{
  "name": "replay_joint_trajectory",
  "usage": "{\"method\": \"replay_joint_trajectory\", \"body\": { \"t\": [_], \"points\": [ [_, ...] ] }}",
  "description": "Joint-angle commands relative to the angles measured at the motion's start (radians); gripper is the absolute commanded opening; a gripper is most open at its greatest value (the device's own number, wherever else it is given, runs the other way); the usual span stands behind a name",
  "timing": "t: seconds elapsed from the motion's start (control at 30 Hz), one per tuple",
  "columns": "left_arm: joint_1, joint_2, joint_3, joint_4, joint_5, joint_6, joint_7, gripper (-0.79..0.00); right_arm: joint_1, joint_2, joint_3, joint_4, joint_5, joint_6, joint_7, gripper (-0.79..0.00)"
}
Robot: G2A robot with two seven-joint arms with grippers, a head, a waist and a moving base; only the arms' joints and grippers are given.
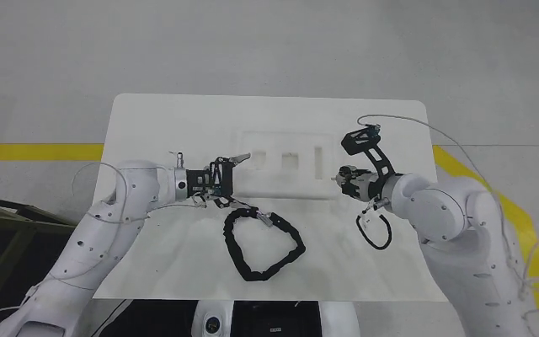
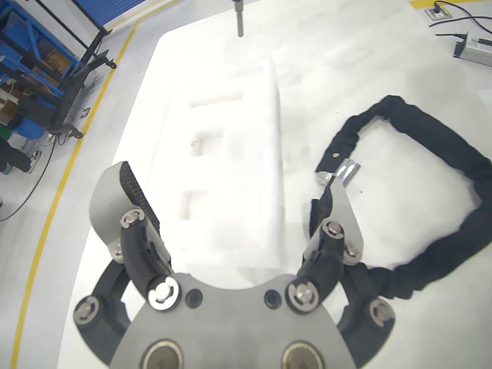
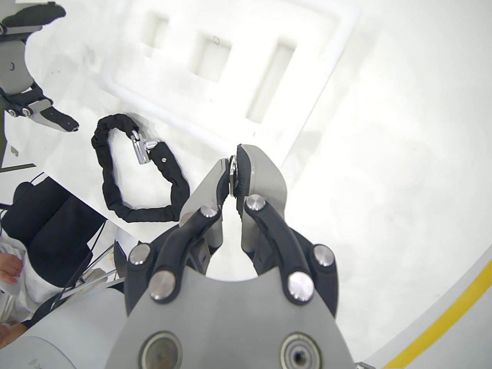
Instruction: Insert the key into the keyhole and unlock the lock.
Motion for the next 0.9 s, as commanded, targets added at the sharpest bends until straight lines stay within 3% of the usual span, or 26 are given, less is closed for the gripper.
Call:
{"method": "replay_joint_trajectory", "body": {
  "t": [0.0, 0.17, 0.33, 0.67, 0.87],
  "points": [
    [0.034, 0.016, -0.017, -0.027, 0.068, -0.007, 0.068, 0.000, -0.025, 0.003, 0.021, -0.010, 0.023, -0.024, -0.015, -0.785],
    [0.090, 0.044, -0.025, -0.047, 0.212, 0.024, 0.210, 0.000, -0.075, 0.010, 0.061, -0.025, 0.079, -0.067, -0.047, -0.785],
    [0.100, 0.061, 0.020, -0.057, 0.357, 0.059, 0.304, 0.000, -0.113, 0.016, 0.089, -0.045, 0.111, -0.090, -0.071, -0.785],
    [0.081, 0.074, 0.122, -0.080, 0.537, 0.125, 0.377, 0.000, -0.157, 0.025, 0.122, -0.053, 0.168, -0.127, -0.101, -0.785],
    [0.065, 0.073, 0.155, -0.083, 0.550, 0.139, 0.374, -0.006, -0.155, 0.030, 0.126, -0.033, 0.198, -0.148, -0.111, -0.785]
  ]
}}
